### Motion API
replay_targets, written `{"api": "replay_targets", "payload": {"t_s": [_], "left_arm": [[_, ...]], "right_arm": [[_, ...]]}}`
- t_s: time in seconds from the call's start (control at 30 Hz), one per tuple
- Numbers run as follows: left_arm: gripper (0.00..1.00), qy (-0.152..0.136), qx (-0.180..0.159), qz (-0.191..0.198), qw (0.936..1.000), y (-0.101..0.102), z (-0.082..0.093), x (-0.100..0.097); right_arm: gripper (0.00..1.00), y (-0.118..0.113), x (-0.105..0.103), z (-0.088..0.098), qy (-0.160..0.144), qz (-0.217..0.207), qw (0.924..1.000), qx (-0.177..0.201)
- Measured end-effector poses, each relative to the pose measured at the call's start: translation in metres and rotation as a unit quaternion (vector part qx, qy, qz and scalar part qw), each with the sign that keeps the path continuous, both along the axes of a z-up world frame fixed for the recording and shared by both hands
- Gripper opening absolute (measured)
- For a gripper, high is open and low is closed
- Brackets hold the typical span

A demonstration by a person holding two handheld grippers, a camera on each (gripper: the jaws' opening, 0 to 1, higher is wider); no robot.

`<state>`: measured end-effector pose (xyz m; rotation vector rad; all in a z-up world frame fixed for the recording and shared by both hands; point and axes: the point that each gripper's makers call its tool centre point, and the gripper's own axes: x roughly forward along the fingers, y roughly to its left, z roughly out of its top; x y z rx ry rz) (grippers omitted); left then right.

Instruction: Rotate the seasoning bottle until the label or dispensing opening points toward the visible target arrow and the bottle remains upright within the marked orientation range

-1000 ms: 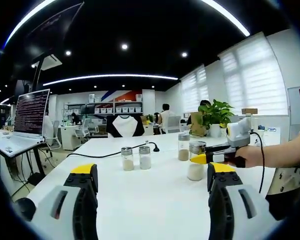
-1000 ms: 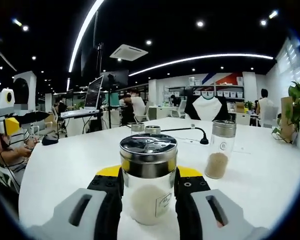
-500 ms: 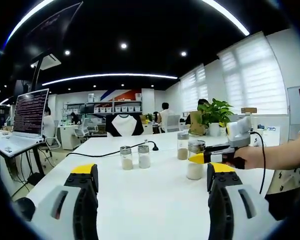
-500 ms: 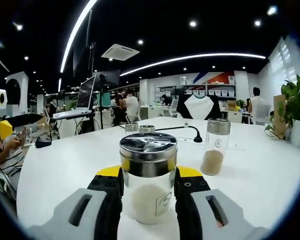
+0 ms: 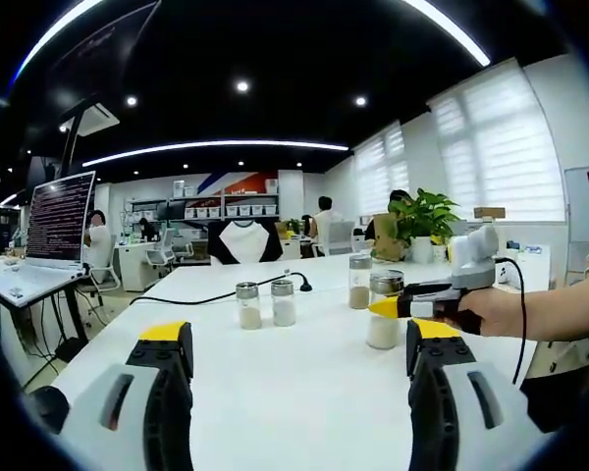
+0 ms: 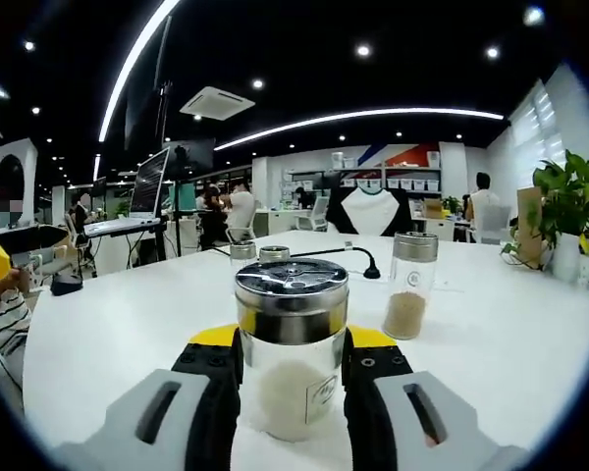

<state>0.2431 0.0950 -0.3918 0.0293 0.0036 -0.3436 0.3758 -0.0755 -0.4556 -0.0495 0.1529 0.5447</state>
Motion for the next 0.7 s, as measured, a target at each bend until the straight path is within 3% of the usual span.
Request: {"api": "replay_targets", "payload": {"t_s": [0.7], "left_arm": [[0.95, -0.003, 0.008, -0.002, 1.0000, 0.0008, 0.0005, 0.0004]], "right_arm": [[0.38, -0.0026, 0.0037, -0.0007, 0.001, -0.089, 0.9960, 0.008]]}}
